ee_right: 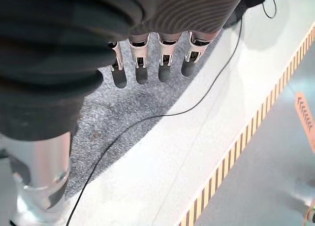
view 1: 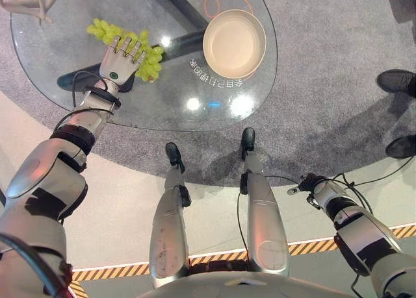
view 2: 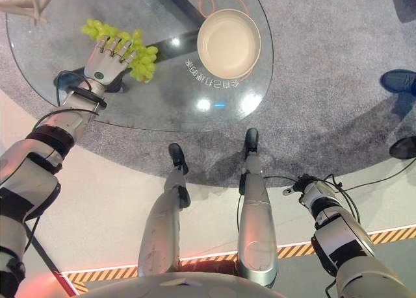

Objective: Pick up fruits into the plate

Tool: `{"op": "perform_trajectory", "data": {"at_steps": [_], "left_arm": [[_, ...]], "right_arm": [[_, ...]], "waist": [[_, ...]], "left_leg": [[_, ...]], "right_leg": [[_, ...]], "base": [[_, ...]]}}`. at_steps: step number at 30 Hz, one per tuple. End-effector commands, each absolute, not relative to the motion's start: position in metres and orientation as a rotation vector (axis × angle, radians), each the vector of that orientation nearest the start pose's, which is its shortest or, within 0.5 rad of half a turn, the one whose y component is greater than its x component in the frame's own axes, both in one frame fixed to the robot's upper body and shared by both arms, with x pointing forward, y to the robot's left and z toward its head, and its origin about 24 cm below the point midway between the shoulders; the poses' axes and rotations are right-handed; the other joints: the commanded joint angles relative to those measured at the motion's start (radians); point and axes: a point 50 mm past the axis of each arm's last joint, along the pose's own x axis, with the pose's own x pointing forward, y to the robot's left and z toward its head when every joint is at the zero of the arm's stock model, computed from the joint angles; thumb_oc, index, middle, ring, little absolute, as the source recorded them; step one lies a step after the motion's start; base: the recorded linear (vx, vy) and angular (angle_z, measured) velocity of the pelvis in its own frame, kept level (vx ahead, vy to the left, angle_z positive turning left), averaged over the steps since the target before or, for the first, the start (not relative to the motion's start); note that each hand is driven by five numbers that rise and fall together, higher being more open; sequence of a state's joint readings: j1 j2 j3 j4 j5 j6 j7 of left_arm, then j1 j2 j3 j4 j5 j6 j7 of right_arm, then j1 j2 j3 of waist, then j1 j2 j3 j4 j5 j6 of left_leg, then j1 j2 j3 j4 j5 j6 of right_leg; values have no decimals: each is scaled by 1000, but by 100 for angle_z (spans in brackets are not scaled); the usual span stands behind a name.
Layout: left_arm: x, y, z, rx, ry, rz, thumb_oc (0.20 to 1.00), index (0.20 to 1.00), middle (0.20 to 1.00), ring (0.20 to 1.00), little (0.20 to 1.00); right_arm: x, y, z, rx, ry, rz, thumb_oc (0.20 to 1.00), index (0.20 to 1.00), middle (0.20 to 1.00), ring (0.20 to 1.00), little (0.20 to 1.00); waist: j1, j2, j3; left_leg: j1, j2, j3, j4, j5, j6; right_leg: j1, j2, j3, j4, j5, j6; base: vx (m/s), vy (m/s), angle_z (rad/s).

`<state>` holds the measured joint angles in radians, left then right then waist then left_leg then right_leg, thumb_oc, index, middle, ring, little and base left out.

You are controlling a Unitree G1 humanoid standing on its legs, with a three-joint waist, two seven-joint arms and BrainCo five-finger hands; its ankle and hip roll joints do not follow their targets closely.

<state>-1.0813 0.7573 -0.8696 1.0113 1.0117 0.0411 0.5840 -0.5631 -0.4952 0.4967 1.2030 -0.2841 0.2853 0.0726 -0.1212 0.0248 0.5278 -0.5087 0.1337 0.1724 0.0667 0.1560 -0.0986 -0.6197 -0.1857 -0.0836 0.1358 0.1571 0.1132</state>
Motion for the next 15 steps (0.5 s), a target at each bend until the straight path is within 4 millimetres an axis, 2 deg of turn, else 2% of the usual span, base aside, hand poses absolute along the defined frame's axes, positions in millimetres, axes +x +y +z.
{"op": "perform_trajectory", "data": {"at_steps": [1, 15], "left_arm": [[395, 257, 231, 2248, -521, 437, 1000, 1000, 1000, 1000, 1000], [396, 255, 268, 2275, -599, 601, 1000, 1000, 1000, 1000, 1000]], "right_arm": [[265, -311, -44, -1086, 1045, 37, 1000, 1000, 1000, 1000, 1000], [255, -300, -59, -1090, 1027, 83, 1000, 1000, 1000, 1000, 1000]], "waist": [[-19, -12, -8], [-53, -31, -8]], "left_leg": [[-103, -101, 28, 172, -166, 37], [-174, -93, 38, 209, -173, 35]], "right_leg": [[-45, 78, -28, 123, -141, -24], [-119, 93, -1, 150, -139, -25]], "base": [[3, 16, -4], [1, 2, -2]]}}
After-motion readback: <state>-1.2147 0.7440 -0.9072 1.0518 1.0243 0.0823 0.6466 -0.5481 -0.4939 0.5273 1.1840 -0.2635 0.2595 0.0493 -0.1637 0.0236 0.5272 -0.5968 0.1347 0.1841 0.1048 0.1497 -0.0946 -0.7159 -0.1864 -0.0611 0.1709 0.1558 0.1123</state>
